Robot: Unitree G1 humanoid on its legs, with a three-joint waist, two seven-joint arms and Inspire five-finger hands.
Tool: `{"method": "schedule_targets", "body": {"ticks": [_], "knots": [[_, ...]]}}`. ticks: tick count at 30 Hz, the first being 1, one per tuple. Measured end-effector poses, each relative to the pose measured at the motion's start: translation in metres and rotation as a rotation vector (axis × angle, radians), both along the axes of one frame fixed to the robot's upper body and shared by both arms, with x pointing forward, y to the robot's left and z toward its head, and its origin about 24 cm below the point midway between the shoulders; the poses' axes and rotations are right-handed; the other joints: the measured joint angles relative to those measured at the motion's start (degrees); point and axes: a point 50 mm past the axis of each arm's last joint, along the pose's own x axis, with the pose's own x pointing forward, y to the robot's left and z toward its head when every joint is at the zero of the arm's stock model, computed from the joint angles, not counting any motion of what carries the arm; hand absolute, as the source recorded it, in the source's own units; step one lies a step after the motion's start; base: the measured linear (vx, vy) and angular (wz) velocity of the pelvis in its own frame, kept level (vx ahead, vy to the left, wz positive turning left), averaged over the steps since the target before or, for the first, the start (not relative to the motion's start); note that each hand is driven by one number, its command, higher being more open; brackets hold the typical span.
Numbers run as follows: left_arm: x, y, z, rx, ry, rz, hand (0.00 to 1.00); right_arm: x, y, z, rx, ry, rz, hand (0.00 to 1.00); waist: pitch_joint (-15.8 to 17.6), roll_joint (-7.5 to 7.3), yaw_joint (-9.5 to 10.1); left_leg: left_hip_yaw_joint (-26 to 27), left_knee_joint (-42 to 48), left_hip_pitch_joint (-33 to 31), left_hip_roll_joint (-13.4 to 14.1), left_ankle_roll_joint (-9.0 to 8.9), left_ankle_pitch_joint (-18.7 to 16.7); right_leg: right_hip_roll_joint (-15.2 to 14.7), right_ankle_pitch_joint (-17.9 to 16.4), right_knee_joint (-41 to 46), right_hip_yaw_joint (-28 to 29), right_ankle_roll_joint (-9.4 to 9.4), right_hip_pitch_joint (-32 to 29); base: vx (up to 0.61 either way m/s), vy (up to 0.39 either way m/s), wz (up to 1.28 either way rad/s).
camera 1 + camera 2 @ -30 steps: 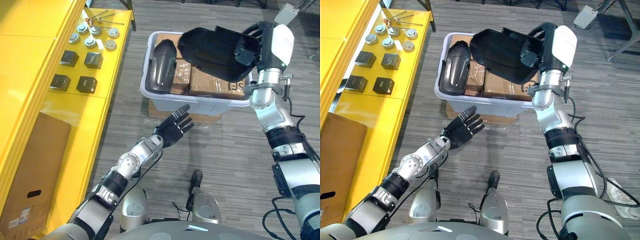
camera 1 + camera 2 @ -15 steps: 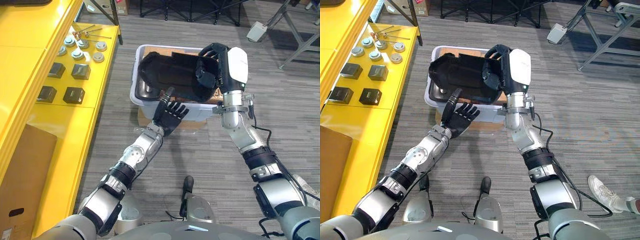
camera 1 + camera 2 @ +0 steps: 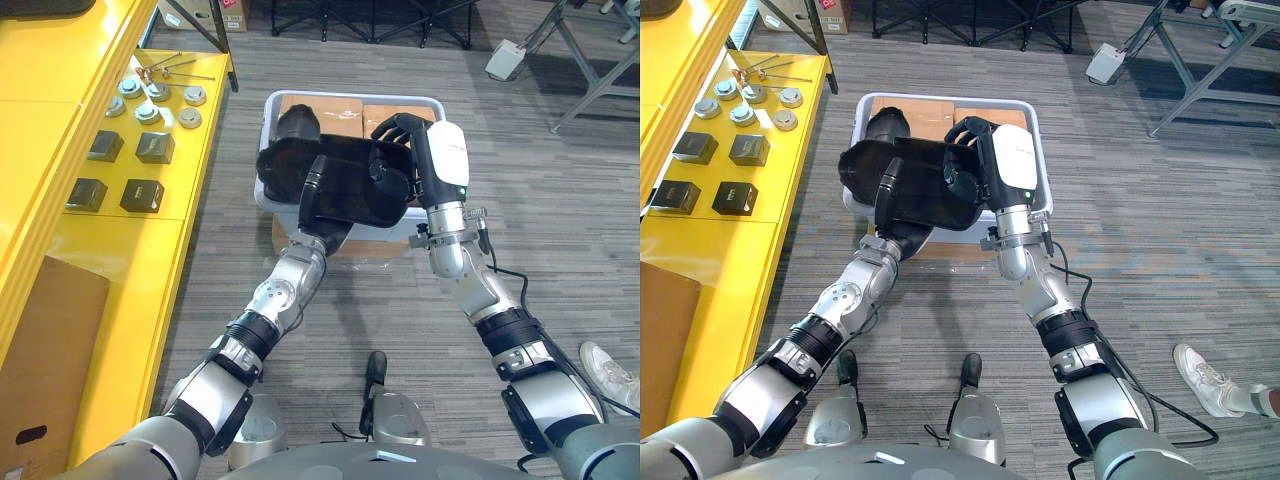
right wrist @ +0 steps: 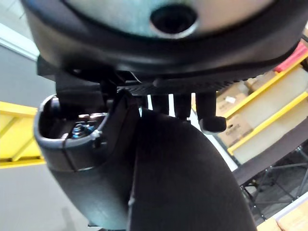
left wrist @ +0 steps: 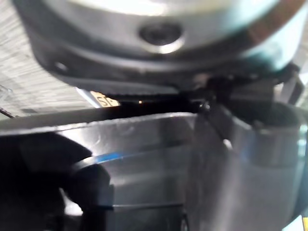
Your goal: Walk over and take three plastic housings, then place them on the shelf
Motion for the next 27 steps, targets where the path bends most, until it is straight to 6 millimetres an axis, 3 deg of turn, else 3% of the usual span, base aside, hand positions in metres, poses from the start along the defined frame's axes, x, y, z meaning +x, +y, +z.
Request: {"method": "schedule_targets", "body": {"ticks": [10,20,21,27], "knots": [[0.002,0.006,0.004,-0.008,-0.091,0.075,0.0,-0.012,0.007,-0.005,0.08,-0.024,0.05,0.0,-0.37,-0.32,0.06,-0.09,-0.01,0.42,-0.03,-0.08,-0.09,-0.04,-0.02,-0.06,-0.13,0.0,0.57,0.0,0.0,0.0],[-0.012,0.012,-0.009,0.106,-0.128,0.106,0.0,-0.035,0.014,-0.031,0.164,0.0,0.074,0.0,-3.44,-1.25,0.13,0.1,-0.14,0.96,-0.06,-0.31,-1.05,-0.04,-0.15,-1.11,-0.31,0.01,1.52,0.0,0.0,0.0],[-0.013,0.012,-0.01,0.106,-0.131,0.105,0.0,-0.036,0.014,-0.032,0.167,-0.002,0.074,1.0,-3.45,-1.27,0.14,0.08,-0.14,0.96,-0.07,-0.31,-1.06,-0.04,-0.16,-1.11,-0.34,0.01,1.54,0.0,0.0,0.0],[-0.018,0.017,-0.005,0.235,-0.229,0.102,0.0,-0.049,0.014,-0.05,0.166,0.066,0.082,1.0,-3.72,-1.45,0.24,-0.06,-0.14,1.58,-0.08,-0.28,-1.11,-0.06,-0.2,-1.16,-0.58,-0.03,2.35,0.0,-0.002,0.01]]}}
